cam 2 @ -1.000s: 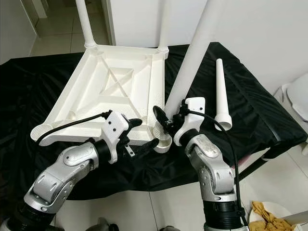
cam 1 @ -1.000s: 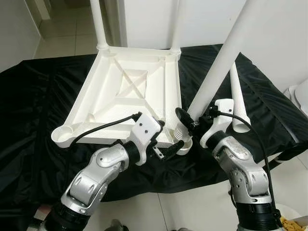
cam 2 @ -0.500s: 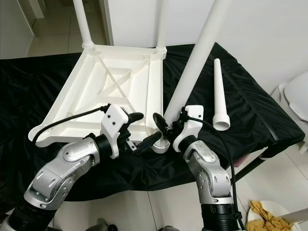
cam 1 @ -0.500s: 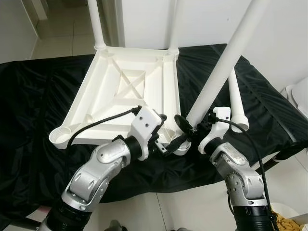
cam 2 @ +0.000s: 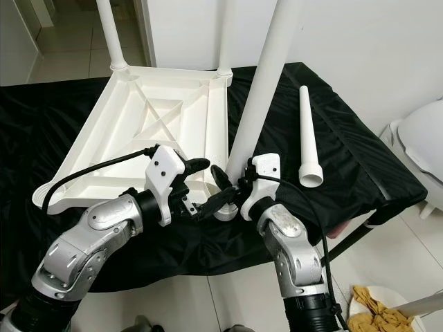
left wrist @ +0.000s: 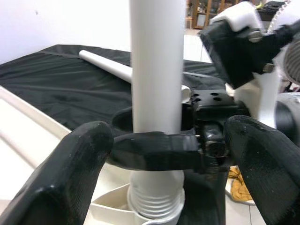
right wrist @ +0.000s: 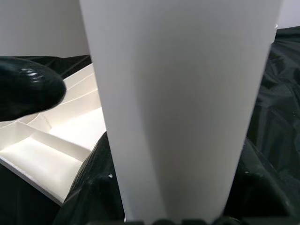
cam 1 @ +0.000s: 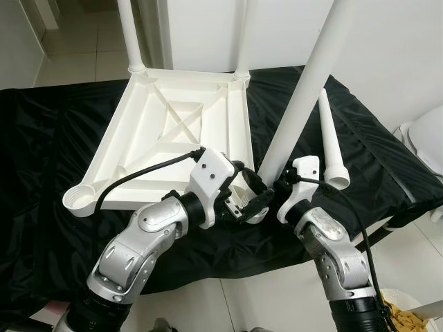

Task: Building children table

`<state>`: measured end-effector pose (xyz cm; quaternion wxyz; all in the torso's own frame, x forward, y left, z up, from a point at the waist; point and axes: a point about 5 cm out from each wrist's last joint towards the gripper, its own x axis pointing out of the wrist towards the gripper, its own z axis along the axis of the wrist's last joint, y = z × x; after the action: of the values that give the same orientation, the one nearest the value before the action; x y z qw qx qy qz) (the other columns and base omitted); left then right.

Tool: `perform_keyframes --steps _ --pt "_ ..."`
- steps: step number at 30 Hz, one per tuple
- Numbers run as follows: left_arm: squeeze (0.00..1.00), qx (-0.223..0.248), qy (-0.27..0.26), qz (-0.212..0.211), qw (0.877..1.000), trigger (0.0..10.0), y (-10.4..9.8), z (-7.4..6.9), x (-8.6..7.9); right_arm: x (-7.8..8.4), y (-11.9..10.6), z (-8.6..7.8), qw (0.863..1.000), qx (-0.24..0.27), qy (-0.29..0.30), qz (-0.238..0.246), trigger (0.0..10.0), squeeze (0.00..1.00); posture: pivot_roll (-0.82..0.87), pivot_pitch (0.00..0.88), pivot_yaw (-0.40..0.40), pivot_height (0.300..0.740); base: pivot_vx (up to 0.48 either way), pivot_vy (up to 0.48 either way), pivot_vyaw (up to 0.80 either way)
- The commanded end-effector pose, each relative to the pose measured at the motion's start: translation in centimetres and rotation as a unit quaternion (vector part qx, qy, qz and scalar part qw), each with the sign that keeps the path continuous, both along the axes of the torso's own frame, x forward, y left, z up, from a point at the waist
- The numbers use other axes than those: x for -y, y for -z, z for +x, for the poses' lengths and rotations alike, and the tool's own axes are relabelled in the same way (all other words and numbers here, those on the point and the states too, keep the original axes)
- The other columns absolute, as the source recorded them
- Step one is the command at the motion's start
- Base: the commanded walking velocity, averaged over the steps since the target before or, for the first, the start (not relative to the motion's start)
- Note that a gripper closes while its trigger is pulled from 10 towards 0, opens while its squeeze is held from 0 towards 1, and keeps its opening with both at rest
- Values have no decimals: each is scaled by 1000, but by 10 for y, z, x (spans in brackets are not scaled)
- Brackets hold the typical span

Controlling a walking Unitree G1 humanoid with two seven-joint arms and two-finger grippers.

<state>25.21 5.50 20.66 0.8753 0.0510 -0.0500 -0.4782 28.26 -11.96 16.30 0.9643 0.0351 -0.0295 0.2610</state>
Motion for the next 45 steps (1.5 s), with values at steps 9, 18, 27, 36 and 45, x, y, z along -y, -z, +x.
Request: perform_keyframes --steps 9,18,27,36,45 --pt "0 -1 -4 -10 1000 10000 -7 -2 -4 2 25 -15 999 -14 -21 -45 10000 0 -65 95 -23 740 0 0 0" --pt "0 0 -8 -14 1000 10000 -11 -1 -6 6 30 -18 999 5 -7 -54 10000 0 -69 96 -15 740 0 0 0" --pt "0 -1 -8 -15 1000 10000 -13 -1 -7 -2 33 -25 995 35 -43 -81 10000 0 -65 98 -11 740 0 0 0" --pt "0 -3 -11 -14 1000 10000 -13 -1 -9 1 37 -20 998 7 -29 -48 10000 0 -58 96 -13 740 0 0 0" --pt "0 -2 -9 -14 1000 10000 -13 -2 -8 9 42 -10 999 -39 -1 -7 10000 0 -54 85 -18 740 0 0 0"
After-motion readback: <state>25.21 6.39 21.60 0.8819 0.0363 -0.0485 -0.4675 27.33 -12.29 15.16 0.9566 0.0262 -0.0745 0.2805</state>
